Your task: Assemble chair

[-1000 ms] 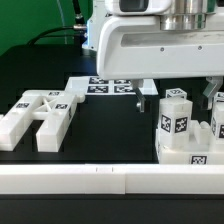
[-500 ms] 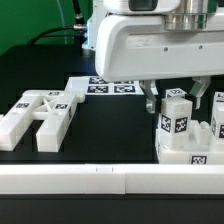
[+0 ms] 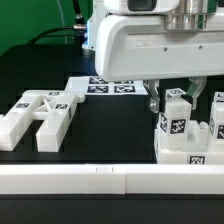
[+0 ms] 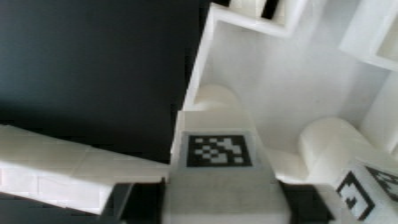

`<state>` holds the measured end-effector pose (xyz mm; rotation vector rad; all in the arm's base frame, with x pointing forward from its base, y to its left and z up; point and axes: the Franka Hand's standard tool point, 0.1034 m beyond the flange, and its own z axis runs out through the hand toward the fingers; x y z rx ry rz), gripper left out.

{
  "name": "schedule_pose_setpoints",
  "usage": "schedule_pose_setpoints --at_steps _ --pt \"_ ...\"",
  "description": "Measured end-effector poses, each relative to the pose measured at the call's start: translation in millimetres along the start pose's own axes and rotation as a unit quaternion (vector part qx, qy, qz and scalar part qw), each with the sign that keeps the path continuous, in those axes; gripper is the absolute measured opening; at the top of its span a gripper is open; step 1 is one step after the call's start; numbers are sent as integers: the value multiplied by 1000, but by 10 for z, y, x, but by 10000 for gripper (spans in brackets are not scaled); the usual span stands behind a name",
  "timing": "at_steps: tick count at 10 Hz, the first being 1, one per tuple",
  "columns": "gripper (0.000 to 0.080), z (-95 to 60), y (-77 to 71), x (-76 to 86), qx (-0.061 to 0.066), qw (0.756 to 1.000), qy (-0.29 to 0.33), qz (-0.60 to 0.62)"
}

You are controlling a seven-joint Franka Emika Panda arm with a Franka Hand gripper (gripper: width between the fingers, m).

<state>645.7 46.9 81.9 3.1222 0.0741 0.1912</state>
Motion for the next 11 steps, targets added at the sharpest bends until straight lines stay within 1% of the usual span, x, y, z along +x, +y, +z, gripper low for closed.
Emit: schedule_pose_setpoints --at_steps 2,4,6,8,9,10,11 --pt "289 2 -21 -5 1 996 0 91" --pt "291 5 -23 -8 4 986 -1 169" --pt "291 7 -24 -16 8 967 -4 256" --pt "291 10 -25 -17 11 937 -6 348" --pt "291 14 -36 -19 12 916 -7 400" --pt "291 16 -52 -20 12 884 -8 467" --pt "291 17 -50 -18 14 870 -9 493"
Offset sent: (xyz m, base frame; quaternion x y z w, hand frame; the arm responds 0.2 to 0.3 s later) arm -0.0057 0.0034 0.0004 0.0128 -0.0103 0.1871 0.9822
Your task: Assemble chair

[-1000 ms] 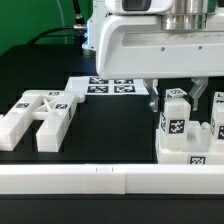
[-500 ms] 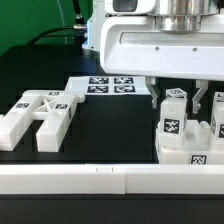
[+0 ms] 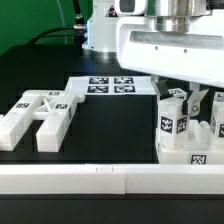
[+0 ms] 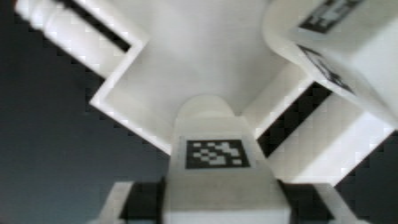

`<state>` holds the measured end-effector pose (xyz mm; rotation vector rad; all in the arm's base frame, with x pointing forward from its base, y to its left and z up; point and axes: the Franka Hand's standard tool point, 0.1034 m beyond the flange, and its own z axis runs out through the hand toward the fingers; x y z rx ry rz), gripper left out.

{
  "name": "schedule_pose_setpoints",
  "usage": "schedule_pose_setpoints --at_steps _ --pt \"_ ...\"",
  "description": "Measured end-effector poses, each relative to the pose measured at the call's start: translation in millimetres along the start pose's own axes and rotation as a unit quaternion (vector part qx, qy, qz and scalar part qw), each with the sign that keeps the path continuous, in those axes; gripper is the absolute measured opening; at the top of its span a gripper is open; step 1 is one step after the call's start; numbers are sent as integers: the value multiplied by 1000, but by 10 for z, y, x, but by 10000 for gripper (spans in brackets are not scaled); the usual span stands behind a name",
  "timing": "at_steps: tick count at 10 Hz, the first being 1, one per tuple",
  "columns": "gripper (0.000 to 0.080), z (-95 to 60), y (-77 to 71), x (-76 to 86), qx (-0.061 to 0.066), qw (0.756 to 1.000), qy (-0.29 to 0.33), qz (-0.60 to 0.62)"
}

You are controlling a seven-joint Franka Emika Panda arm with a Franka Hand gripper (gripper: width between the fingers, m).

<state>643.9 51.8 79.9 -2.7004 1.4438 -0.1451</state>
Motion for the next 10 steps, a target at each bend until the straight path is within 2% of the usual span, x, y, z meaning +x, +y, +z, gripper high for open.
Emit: schedule_pose_setpoints --at_steps 1,2,3,4,5,6,10 --pt "291 0 -1 2 1 1000 0 24" --pt "402 1 -2 0 1 1000 0 19" --pt "402 2 -2 -1 1 1000 0 1" --pt "569 3 -2 -3 0 1000 0 1" --pt "569 3 -1 -4 0 1000 0 -24" --pt "630 4 -10 -22 -1 997 0 -76" --pt "648 5 -16 -28 -1 974 0 -228"
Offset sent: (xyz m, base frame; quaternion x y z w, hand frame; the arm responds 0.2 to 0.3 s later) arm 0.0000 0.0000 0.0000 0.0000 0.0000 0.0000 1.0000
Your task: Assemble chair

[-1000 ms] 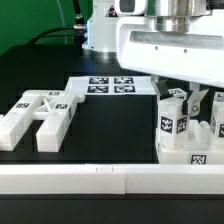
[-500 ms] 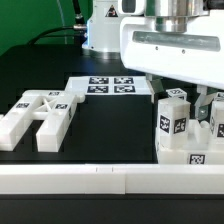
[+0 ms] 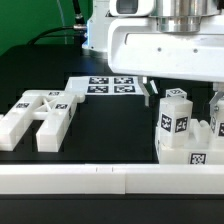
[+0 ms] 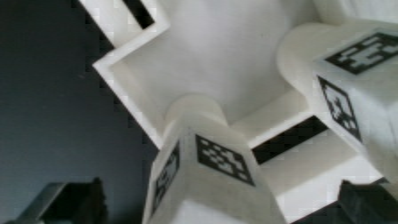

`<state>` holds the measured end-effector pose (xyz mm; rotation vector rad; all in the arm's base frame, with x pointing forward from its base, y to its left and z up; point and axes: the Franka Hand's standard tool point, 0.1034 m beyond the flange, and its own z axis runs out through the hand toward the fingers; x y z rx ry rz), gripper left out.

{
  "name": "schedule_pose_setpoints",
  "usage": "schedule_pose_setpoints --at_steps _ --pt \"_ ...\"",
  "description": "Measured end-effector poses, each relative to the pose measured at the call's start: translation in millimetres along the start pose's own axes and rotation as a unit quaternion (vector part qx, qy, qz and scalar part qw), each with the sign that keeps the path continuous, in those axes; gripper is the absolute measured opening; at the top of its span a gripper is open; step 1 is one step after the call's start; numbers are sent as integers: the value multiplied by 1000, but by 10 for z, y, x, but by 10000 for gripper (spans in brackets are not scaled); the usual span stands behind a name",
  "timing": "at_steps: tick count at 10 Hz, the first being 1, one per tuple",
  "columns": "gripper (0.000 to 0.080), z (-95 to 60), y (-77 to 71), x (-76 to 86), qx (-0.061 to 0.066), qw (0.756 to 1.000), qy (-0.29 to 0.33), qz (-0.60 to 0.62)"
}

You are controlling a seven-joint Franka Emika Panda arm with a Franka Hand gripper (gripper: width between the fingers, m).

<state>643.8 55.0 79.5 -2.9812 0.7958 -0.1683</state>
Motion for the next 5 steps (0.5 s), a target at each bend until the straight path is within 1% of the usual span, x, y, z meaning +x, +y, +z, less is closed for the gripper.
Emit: schedule_pose_setpoints --at_steps 2,5 --pt "648 -4 22 21 0 998 1 -59" --pt "648 -4 53 42 -3 985 2 -172"
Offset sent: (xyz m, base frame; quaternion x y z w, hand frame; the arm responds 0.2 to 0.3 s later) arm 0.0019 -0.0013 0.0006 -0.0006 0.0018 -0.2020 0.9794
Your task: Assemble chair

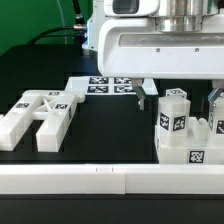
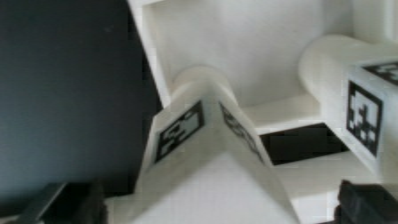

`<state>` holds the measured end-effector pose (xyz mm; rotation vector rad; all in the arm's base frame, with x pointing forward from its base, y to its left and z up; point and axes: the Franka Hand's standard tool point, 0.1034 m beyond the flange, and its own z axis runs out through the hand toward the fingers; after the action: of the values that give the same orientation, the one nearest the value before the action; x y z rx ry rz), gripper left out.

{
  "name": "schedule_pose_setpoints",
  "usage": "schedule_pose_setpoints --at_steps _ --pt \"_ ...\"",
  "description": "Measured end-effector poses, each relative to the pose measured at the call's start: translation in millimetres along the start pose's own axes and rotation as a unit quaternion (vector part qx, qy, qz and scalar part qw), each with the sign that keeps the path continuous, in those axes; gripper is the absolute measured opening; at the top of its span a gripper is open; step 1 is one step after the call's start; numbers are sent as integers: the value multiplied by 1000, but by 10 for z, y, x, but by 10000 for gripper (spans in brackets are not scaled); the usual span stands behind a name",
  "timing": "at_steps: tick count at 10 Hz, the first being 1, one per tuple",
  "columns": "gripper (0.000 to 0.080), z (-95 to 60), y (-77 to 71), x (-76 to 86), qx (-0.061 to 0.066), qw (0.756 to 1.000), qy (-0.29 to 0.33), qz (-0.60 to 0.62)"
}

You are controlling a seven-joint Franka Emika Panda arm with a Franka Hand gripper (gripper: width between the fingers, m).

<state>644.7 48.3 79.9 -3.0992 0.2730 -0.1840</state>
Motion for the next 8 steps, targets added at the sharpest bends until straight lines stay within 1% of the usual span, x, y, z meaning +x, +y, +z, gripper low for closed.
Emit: schedule_pose_setpoints --at_steps 3,4,5,6,8 --pt "639 5 15 -4 -1 996 -1 -86" --pt "639 5 15 -4 -1 996 -1 -85" --pt "480 5 15 -4 -1 996 -1 -85" --pt "303 5 16 -4 -1 996 -1 -85" --pt "288 5 16 -4 -1 997 -1 -80"
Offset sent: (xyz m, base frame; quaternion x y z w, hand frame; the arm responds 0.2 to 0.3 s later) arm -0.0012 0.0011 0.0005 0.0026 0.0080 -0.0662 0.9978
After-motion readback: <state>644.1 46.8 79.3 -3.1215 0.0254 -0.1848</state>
